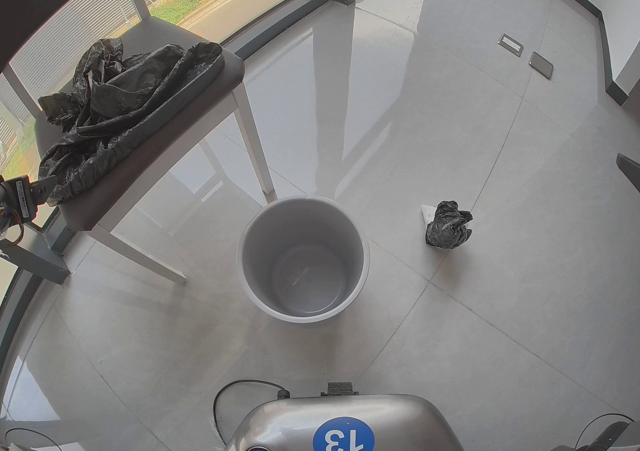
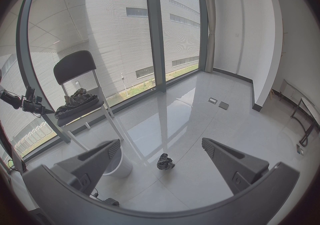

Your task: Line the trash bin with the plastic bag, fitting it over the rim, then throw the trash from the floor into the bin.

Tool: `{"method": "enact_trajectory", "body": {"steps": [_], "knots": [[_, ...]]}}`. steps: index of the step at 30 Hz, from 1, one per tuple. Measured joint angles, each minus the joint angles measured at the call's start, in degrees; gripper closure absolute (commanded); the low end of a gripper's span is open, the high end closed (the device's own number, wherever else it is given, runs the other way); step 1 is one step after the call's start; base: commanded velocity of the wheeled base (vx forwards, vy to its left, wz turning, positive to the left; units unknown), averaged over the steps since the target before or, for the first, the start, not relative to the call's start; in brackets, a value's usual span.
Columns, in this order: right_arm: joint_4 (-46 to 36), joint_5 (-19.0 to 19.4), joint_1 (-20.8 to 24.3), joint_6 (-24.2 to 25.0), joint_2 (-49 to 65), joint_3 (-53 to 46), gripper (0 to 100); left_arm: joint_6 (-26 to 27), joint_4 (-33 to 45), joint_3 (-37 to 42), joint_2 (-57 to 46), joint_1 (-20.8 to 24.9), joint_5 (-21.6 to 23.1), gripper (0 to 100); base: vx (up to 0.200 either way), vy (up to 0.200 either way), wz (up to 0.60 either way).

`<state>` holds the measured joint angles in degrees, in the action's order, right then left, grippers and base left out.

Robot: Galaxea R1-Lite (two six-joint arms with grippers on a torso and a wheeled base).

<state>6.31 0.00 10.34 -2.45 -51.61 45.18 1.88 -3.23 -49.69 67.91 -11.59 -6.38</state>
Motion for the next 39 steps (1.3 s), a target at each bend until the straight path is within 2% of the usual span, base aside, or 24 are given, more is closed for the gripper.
{"method": "enact_trajectory", "body": {"steps": [11, 21, 35, 36, 39], "knots": [[-0.11, -0.22, 1.97, -1.18, 0.44, 0.49, 0, 0.26, -0.78, -2.9, 6.17, -0.26, -0.84, 0, 0.0, 0.0, 0.0], [-0.11, -0.1, 2.52, -1.22, 1.76, 0.51, 0, 0.12, -8.27, -3.75, 10.83, -0.69, -3.34, 0, 0.0, 0.0, 0.0], [-0.11, -0.07, 2.56, -1.22, 2.15, 0.49, 0, -0.22, -10.03, -3.25, 14.58, -0.83, -3.88, 0, 0.0, 0.0, 0.0], [-0.11, -0.07, 2.56, -1.22, 2.22, 0.49, 0, -0.27, -10.12, -3.06, 14.69, -0.78, -3.8, 100, 0.0, 0.0, 0.0], [-0.18, -0.02, 2.56, -1.24, 2.45, 0.29, 0, -0.32, -10.58, -2.54, 14.93, -0.63, -3.69, 100, 0.0, 0.0, 0.0]]}}
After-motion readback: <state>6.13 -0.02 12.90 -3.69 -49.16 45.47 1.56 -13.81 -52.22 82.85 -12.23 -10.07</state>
